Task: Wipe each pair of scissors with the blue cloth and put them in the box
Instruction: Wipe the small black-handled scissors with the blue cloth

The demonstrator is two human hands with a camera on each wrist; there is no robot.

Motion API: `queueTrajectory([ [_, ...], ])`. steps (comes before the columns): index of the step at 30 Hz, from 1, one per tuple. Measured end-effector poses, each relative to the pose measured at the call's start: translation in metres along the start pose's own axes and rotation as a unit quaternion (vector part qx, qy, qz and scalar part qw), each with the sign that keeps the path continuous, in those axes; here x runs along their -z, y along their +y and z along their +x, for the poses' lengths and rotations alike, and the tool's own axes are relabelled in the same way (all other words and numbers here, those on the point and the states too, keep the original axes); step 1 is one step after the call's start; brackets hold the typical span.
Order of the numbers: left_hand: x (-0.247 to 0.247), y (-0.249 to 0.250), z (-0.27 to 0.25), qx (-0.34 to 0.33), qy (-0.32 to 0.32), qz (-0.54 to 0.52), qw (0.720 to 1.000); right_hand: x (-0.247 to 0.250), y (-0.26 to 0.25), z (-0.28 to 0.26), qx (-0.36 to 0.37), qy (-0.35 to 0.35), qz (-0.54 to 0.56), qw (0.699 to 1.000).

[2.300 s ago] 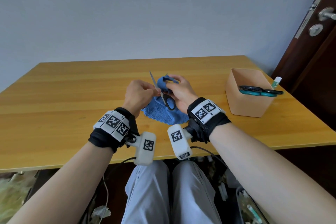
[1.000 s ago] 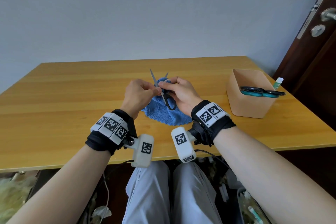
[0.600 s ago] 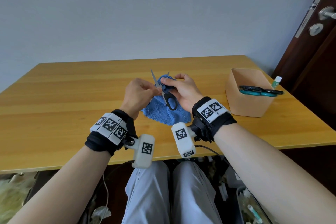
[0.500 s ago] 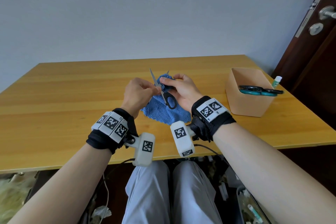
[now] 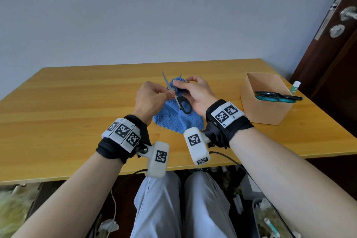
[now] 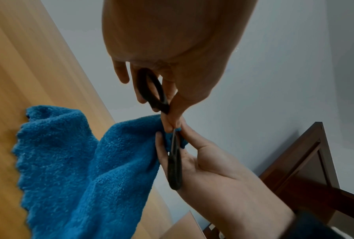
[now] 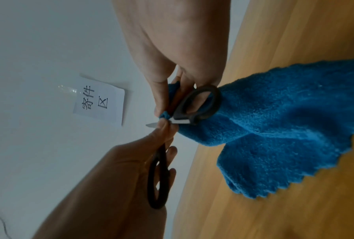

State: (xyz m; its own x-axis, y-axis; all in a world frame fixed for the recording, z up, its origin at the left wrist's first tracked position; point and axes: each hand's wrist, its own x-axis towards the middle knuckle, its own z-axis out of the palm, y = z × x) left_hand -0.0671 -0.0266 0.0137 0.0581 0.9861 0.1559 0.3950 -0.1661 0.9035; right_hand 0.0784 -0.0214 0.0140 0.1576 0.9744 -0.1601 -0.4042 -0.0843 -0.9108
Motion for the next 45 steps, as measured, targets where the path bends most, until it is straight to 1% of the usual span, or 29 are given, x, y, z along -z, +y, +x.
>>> queueTrajectory([
  [2,-0.001,0.001,0.002,-0.003,0.009,0.006,1.000,0.000,-0.003,0.000,0.000,0.006,0.003,1.000],
  [5,0.000,0.003,0.002,0.009,0.000,0.005,1.000,-0.001,0.001,-0.005,-0.007,-0.007,-0.030,1.000],
  [7,-0.001,0.003,-0.001,0.007,-0.005,0.005,1.000,0.000,0.003,-0.004,0.002,0.007,-0.032,0.999],
  [10,-0.003,0.002,-0.003,0.004,0.009,0.013,1.000,0.000,0.003,-0.001,0.003,0.031,-0.006,1.000],
  [11,-0.003,0.001,-0.002,0.008,0.011,0.013,1.000,-0.001,0.002,-0.002,-0.002,0.027,-0.008,1.000],
  [14,0.000,-0.004,0.001,0.026,0.004,0.011,1.000,-0.001,0.006,-0.006,-0.012,-0.006,-0.064,0.998],
  [16,0.001,-0.005,-0.001,0.023,-0.003,0.015,1.000,0.001,0.007,-0.007,-0.012,-0.019,-0.079,0.997],
  [19,0.001,-0.001,-0.006,-0.020,0.006,0.054,0.998,0.001,0.011,-0.004,0.028,0.010,-0.126,0.992],
  [21,0.000,0.001,-0.007,-0.026,0.014,0.061,0.998,0.000,0.013,-0.001,0.060,0.037,-0.144,0.987],
  [23,0.001,0.000,-0.007,-0.015,0.013,0.047,0.999,0.000,0.011,0.000,0.059,0.040,-0.133,0.989],
  [27,0.005,-0.005,-0.003,0.005,0.010,0.021,1.000,-0.001,0.006,-0.003,0.004,-0.030,-0.112,0.993],
  [30,0.007,-0.003,-0.003,0.007,-0.009,0.008,1.000,0.001,0.004,-0.005,-0.003,-0.048,-0.101,0.994],
  [32,0.008,-0.001,-0.004,0.000,-0.020,0.002,1.000,0.002,0.004,-0.004,0.012,-0.030,-0.098,0.995],
  [35,0.005,-0.004,-0.003,0.005,-0.032,-0.005,0.999,0.001,0.006,-0.001,0.050,0.020,-0.101,0.993],
  [37,0.005,-0.006,-0.002,0.008,-0.033,-0.001,0.999,0.001,0.008,-0.001,0.050,0.024,-0.076,0.996],
  [40,0.007,-0.007,-0.002,0.005,-0.049,0.011,0.999,0.004,0.009,-0.002,0.040,0.010,-0.059,0.997],
  [43,0.007,-0.009,-0.002,0.002,-0.051,0.021,0.998,0.007,0.010,0.000,0.045,0.044,-0.041,0.997],
  [45,0.006,-0.011,-0.002,0.004,-0.044,0.030,0.999,0.007,0.010,0.000,0.036,0.044,-0.038,0.998],
])
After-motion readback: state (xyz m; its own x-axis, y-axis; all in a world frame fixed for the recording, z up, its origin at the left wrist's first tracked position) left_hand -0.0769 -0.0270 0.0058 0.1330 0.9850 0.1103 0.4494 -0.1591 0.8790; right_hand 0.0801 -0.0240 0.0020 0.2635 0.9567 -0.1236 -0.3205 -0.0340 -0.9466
